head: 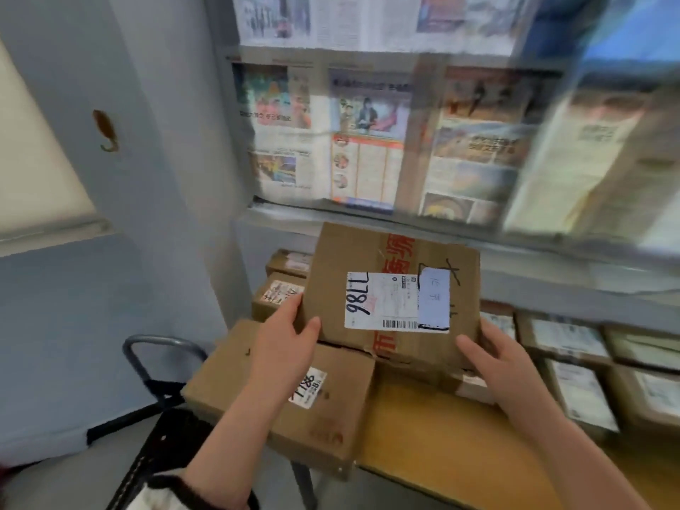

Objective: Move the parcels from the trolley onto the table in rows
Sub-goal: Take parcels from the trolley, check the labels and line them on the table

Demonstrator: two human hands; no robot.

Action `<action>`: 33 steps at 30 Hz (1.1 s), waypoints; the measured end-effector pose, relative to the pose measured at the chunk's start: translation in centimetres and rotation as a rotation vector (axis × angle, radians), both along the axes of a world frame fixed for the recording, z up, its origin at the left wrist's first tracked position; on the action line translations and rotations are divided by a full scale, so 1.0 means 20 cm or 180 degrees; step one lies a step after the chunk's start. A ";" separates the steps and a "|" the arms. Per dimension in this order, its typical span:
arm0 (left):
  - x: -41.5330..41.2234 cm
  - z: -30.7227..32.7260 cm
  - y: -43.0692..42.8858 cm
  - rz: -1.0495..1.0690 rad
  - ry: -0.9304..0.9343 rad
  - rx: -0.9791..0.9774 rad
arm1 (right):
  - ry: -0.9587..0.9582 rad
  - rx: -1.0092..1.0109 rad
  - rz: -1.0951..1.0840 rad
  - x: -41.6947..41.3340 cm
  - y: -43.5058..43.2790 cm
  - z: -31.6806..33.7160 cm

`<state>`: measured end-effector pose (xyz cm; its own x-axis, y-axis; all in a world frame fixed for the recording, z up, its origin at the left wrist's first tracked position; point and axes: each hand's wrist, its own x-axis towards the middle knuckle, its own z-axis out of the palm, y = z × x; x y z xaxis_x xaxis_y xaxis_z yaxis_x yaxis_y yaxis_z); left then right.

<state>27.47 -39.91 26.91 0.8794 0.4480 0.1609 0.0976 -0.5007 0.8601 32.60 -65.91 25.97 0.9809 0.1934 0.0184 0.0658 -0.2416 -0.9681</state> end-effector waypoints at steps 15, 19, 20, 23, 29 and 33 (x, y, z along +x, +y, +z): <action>0.00 -0.62 -0.40 -0.1041 0.1670 0.1135 | 0.1615 -0.0010 -0.0843 -0.31 -0.48 -0.53; 0.07 -0.71 -0.35 -0.0872 0.1725 0.1583 | 0.1676 -0.0039 -0.0825 -0.26 -0.42 -0.61; 0.08 -0.73 -0.34 -0.0798 0.1809 0.1726 | 0.1709 -0.0026 -0.0847 -0.25 -0.40 -0.64; 0.10 -0.78 -0.33 -0.0675 0.2035 0.1806 | 0.1804 0.0030 -0.0894 -0.23 -0.36 -0.70; 0.12 -0.88 -0.32 -0.0800 0.2059 0.2117 | 0.1820 -0.0011 -0.0990 -0.18 -0.33 -0.79; 0.13 -0.91 -0.33 -0.0713 0.2110 0.2049 | 0.1796 -0.0074 -0.1001 -0.18 -0.32 -0.80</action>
<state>30.15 -46.53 8.67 0.9349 0.2570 -0.2446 0.3110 -0.9255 0.2163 29.04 -72.27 9.99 0.8485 -0.1106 -0.5174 -0.5291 -0.1877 -0.8275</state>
